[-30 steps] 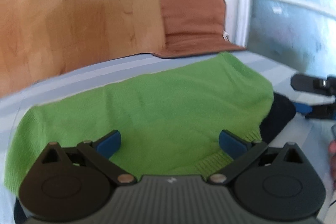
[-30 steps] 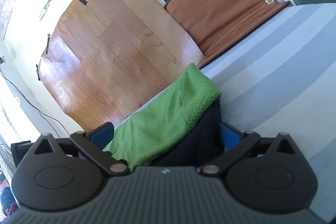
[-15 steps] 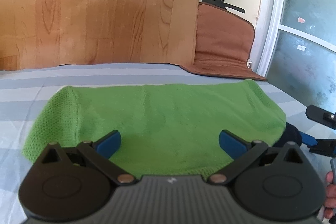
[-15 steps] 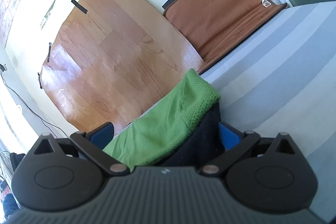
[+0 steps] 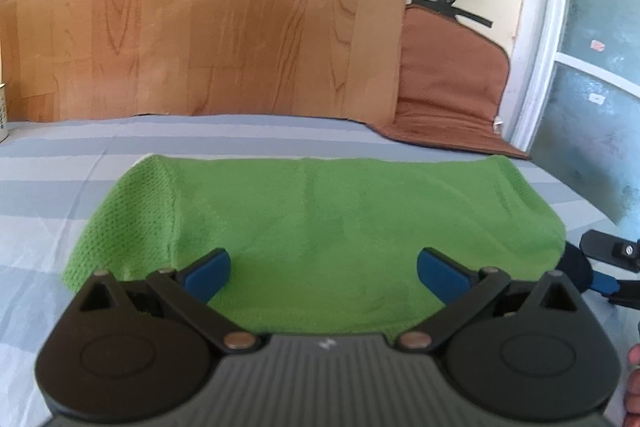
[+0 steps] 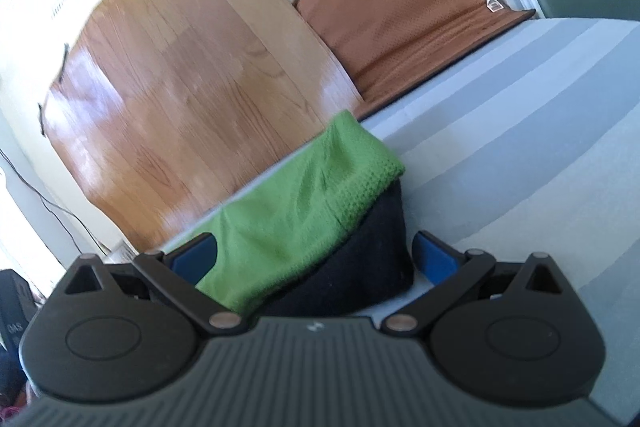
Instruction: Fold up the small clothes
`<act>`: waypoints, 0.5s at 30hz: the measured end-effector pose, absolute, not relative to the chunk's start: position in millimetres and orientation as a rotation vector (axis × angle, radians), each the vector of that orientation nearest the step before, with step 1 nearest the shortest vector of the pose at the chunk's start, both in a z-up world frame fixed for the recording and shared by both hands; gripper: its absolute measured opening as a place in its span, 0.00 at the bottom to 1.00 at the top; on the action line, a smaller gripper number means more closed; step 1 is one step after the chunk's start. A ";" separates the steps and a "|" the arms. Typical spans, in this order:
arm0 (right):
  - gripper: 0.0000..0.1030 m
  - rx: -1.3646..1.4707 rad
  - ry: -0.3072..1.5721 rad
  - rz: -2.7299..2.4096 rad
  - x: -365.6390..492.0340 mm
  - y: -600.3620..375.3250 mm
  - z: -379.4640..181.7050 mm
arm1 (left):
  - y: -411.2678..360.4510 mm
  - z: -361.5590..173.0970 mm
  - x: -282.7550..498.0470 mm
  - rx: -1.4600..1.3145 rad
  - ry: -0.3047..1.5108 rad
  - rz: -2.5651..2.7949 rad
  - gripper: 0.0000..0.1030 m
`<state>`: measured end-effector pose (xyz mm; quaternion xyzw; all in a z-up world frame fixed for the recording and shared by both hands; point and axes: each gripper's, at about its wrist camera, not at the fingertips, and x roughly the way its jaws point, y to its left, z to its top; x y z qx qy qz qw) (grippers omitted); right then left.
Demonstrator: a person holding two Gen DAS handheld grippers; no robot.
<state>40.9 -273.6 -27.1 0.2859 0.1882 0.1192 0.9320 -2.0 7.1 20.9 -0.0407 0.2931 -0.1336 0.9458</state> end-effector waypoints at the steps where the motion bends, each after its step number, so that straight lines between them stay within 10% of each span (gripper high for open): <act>1: 1.00 0.581 0.390 0.239 41.4 -273.3 -27.5 | 7.5 20.9 -1.9 -0.084 0.598 -0.271 1.00; 15: 1.00 0.595 0.453 0.288 45.0 -280.2 -24.8 | 13.0 24.1 -8.4 -0.094 0.559 -0.277 1.00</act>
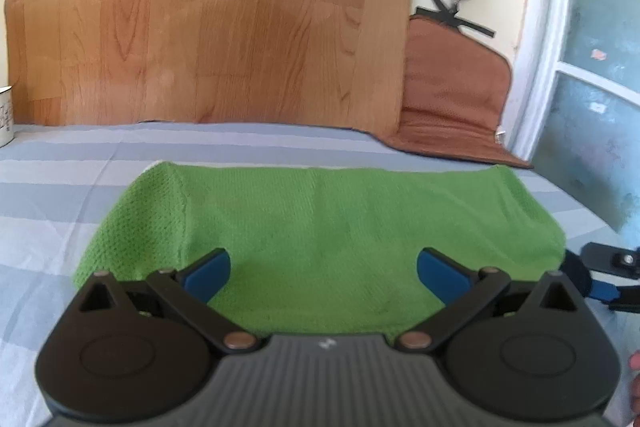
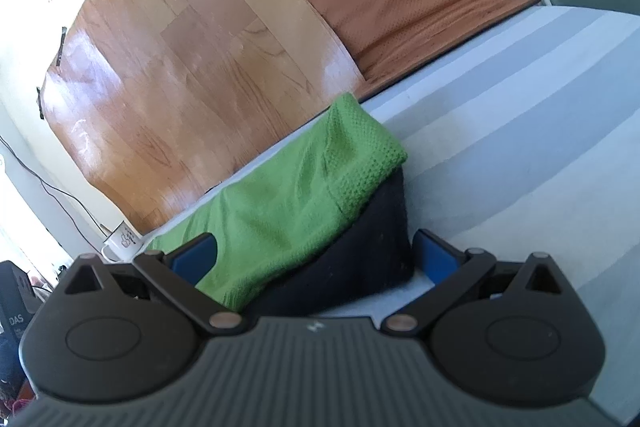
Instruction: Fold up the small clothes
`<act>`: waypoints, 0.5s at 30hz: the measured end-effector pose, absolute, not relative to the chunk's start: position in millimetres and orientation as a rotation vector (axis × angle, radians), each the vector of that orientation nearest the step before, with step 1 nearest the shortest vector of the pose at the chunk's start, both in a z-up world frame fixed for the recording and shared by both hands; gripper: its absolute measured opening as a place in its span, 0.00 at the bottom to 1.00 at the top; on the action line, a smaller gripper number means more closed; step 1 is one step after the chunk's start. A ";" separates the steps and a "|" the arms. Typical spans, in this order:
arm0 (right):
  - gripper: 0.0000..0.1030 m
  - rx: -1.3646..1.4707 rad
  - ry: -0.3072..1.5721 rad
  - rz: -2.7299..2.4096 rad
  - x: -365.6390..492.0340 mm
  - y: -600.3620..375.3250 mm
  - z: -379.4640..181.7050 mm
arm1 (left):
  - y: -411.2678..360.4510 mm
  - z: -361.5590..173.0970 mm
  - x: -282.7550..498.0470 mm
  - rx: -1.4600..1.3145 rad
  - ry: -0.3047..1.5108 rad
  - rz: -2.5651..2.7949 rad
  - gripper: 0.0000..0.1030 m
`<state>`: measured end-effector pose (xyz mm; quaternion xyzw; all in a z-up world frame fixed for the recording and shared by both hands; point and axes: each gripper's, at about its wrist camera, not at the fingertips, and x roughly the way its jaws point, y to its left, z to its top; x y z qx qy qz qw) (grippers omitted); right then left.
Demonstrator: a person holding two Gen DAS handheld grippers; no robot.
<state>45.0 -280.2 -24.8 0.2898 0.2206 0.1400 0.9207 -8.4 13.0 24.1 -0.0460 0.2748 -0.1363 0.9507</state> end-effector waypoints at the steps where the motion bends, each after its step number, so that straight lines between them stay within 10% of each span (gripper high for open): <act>1: 1.00 0.607 0.462 0.292 46.2 -282.0 -24.0 | 12.5 24.5 -9.3 -0.088 0.552 -0.278 1.00; 6: 0.98 0.696 0.497 0.267 50.7 -291.7 -20.8 | 14.7 25.6 -7.9 -0.094 0.557 -0.295 1.00; 15: 0.59 0.739 0.516 0.221 60.0 -291.6 -27.5 | 23.0 21.7 4.0 -0.148 0.616 -0.287 0.97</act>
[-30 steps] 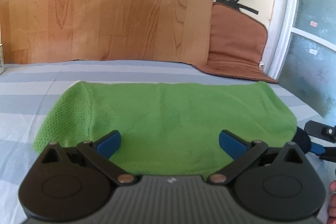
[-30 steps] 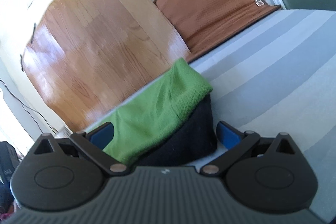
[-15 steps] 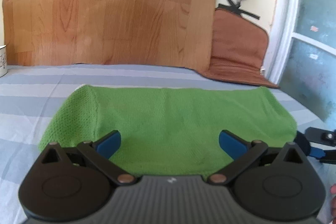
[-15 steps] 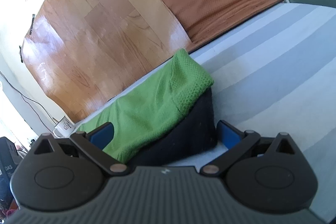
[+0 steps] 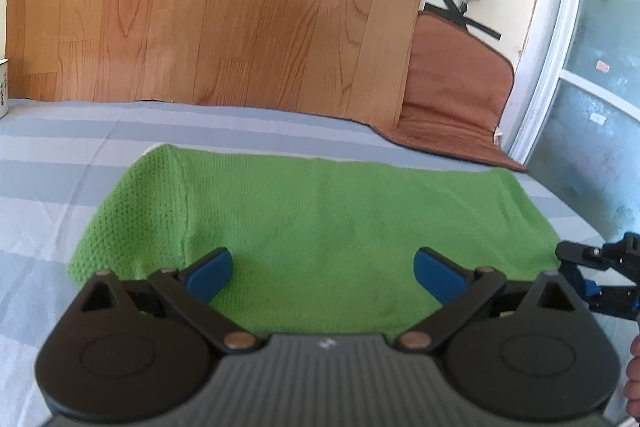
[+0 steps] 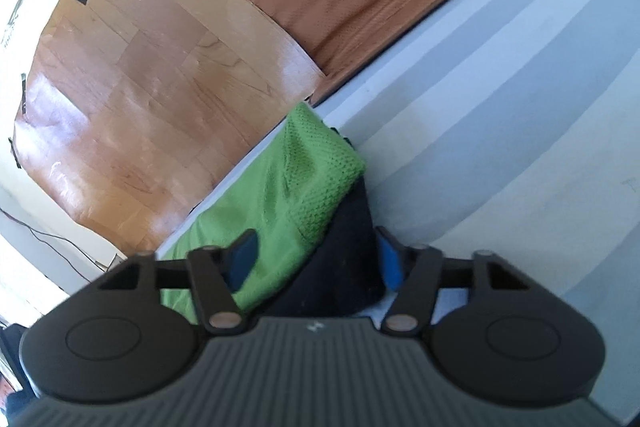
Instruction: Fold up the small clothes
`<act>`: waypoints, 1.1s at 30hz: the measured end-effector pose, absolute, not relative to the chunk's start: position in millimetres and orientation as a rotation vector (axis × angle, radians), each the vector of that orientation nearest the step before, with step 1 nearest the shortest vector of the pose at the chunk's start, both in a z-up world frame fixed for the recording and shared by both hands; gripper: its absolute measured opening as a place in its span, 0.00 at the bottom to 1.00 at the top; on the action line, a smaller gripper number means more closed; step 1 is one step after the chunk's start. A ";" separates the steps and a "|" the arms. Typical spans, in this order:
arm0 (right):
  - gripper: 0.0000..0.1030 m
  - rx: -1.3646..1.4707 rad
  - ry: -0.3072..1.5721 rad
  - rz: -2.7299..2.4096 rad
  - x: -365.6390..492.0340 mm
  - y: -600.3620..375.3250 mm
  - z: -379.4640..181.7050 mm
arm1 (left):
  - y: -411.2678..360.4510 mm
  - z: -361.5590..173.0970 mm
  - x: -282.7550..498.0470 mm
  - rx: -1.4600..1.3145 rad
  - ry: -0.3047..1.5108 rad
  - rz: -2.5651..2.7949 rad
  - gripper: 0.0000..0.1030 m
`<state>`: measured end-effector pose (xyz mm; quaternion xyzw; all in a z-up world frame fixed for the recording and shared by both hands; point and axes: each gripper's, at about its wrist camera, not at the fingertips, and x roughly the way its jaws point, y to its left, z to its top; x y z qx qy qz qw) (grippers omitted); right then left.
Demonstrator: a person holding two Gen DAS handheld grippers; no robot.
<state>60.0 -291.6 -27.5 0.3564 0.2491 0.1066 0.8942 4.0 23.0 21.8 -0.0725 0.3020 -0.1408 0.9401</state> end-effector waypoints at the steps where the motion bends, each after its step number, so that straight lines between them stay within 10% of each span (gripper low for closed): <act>1: 0.56 0.732 0.520 0.227 61.3 -288.7 -27.6 | 21.9 21.2 4.3 -0.140 0.620 -0.285 0.97; 4: 0.27 0.733 0.530 0.213 64.6 -285.9 -30.0 | 18.9 19.6 5.8 -0.121 0.633 -0.272 0.94; 23: 0.16 0.238 0.397 0.671 75.2 -124.3 72.8 | 158.2 86.4 -28.1 -0.490 0.346 -0.210 0.93; 33: 0.16 -0.023 0.662 0.929 109.4 -6.8 14.4 | 185.4 69.7 -12.9 -0.510 0.412 -0.148 0.93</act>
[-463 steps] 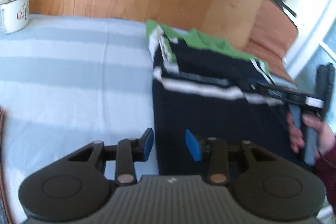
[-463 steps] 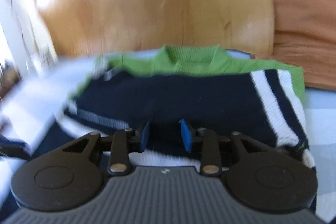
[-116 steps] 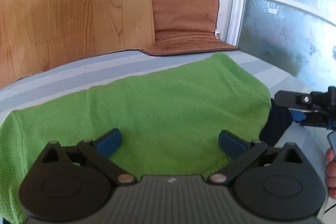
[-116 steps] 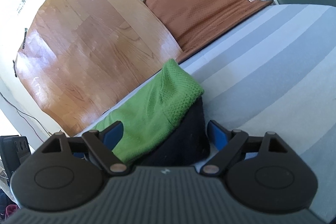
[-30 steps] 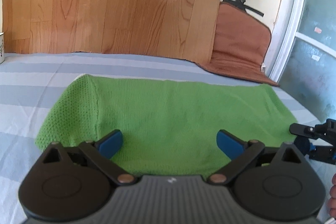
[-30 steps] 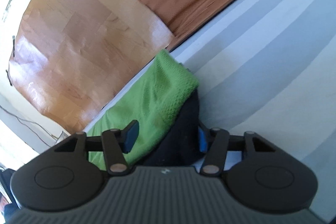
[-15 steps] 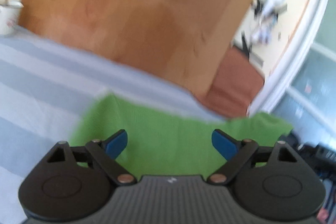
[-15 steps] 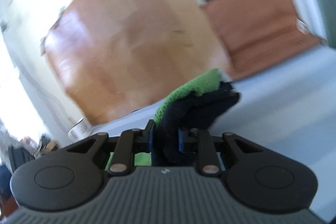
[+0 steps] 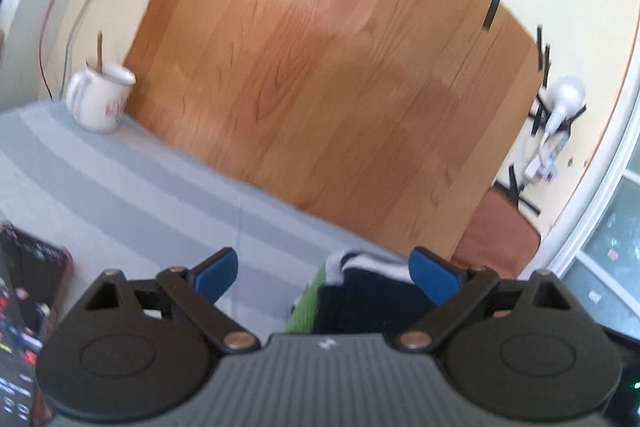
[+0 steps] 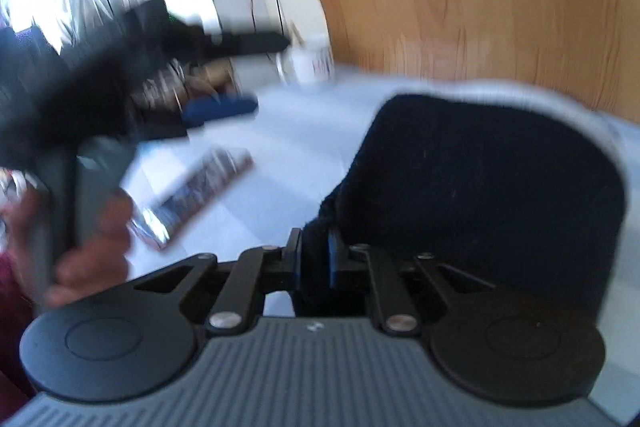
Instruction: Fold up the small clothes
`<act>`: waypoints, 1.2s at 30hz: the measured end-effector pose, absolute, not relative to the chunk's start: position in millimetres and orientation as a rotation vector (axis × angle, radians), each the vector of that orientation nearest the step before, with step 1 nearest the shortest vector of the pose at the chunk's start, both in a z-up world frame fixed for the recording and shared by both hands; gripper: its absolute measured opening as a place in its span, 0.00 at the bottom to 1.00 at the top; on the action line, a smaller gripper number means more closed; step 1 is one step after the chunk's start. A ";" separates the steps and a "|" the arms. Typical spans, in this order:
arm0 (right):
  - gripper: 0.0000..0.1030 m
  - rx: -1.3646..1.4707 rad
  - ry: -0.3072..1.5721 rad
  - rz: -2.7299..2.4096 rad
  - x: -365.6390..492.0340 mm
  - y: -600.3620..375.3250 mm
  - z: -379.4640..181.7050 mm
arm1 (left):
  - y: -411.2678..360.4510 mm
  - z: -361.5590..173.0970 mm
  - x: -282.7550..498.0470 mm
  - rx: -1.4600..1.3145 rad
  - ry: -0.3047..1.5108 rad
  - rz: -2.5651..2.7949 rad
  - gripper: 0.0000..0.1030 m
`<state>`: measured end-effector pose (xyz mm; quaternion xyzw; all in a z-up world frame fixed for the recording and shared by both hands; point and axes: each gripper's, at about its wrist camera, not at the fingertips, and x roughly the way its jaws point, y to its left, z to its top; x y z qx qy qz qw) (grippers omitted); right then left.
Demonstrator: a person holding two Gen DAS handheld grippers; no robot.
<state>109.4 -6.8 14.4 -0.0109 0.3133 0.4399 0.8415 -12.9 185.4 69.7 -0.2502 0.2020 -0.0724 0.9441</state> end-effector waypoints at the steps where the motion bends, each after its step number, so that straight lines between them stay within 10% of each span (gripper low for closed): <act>1: 0.20 0.018 0.676 0.949 110.1 -12.6 16.0 | 181.5 65.5 -6.9 -0.501 0.437 -0.149 0.93; 4: 0.35 0.116 0.599 1.007 96.1 -43.6 40.0 | 172.0 53.1 6.5 -0.474 0.503 -0.149 0.92; 24: 0.34 0.104 0.667 0.770 168.8 -73.3 34.0 | 158.6 9.4 72.9 -0.467 0.727 -0.069 1.00; 27: 0.47 0.218 0.623 0.784 167.4 -92.3 39.4 | 161.1 19.2 66.5 -0.476 0.735 -0.118 1.00; 30: 0.85 0.347 0.535 0.765 144.8 -122.1 43.3 | 175.1 30.1 55.6 -0.513 0.723 -0.201 1.00; 36: 0.88 0.503 0.617 0.683 124.6 -159.2 7.0 | 186.9 38.6 45.1 -0.545 0.747 -0.286 1.00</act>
